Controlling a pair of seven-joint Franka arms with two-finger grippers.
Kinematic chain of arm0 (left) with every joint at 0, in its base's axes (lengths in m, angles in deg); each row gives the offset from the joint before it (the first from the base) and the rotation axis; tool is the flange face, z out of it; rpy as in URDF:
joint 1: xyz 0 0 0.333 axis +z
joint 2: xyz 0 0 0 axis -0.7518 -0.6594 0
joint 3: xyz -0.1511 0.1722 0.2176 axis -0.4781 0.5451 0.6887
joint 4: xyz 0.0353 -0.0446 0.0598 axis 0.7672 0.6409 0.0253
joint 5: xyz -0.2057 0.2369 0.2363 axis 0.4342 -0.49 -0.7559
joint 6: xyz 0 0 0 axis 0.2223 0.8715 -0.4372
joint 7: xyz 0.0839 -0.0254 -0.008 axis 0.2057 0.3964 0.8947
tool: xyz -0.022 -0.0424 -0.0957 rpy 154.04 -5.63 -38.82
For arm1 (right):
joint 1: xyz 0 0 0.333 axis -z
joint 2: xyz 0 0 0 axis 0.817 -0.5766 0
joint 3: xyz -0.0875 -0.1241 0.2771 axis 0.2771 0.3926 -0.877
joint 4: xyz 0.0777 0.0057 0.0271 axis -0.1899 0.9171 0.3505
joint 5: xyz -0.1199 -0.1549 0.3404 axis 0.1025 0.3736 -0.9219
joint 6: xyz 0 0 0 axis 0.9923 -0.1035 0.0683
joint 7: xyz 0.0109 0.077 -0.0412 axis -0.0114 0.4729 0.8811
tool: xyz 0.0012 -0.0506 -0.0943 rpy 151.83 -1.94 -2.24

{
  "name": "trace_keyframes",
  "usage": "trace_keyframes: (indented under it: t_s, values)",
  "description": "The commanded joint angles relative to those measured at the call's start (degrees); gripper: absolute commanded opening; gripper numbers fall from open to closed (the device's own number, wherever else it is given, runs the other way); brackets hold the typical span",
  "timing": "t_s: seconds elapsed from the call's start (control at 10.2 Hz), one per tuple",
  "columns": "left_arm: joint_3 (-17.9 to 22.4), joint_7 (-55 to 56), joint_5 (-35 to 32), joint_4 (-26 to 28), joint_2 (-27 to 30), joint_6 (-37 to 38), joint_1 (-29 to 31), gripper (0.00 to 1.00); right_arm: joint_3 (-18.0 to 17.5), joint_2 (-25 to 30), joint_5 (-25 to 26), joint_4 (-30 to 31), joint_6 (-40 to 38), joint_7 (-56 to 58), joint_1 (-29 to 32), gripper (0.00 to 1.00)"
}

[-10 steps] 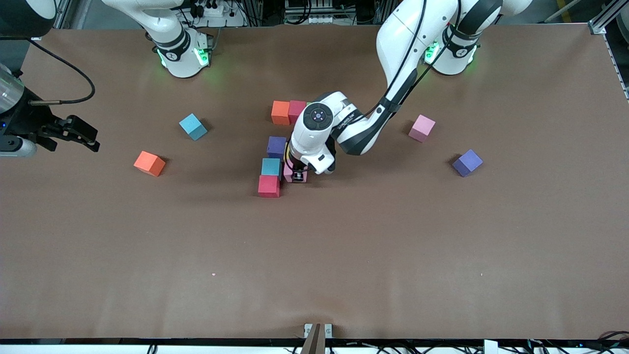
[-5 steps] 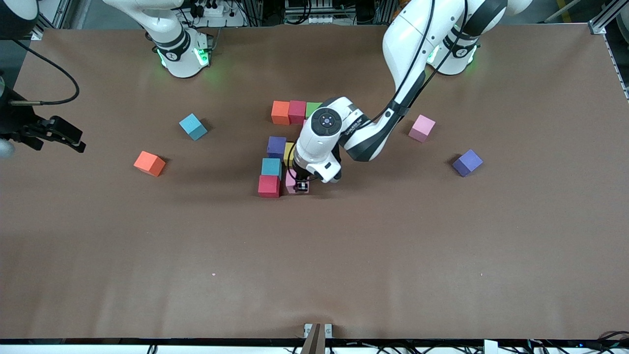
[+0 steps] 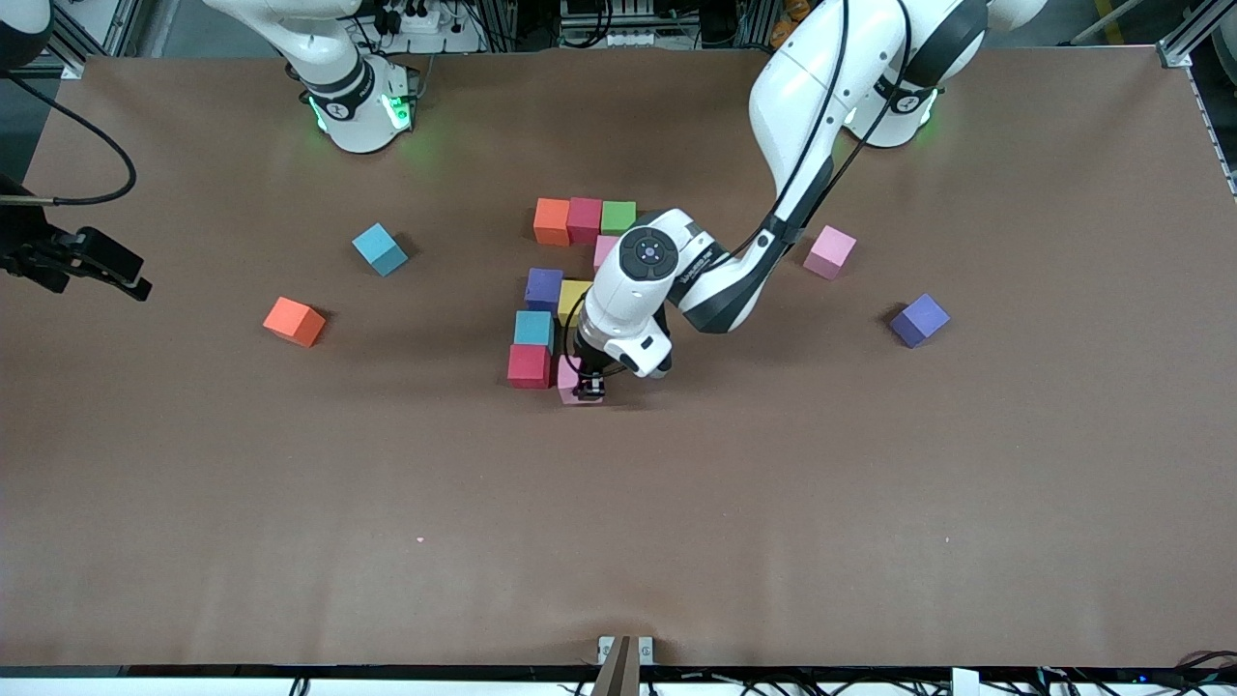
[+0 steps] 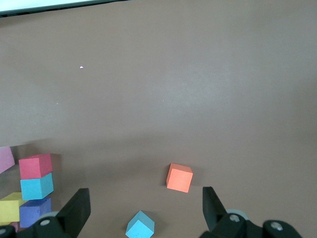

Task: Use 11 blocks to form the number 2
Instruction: 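Set the pink cube beside the magenta cube with the left gripper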

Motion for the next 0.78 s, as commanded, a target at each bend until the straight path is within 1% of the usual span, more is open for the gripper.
trace_keyframes:
  t_s: [0.0,0.68]
  values:
    - [0.71,-1.88,1.01,-2.2,-2.13,-1.3,-1.77,0.21,-0.54,-0.5,-0.44,-1.43,-1.06,-0.88,1.09,1.0]
    - [0.36,-2.42,1.28,-1.59,-3.0,-1.04,-2.92,0.21,-0.46,-0.5,-0.7,-2.22,-1.15,-0.71,2.15,1.0]
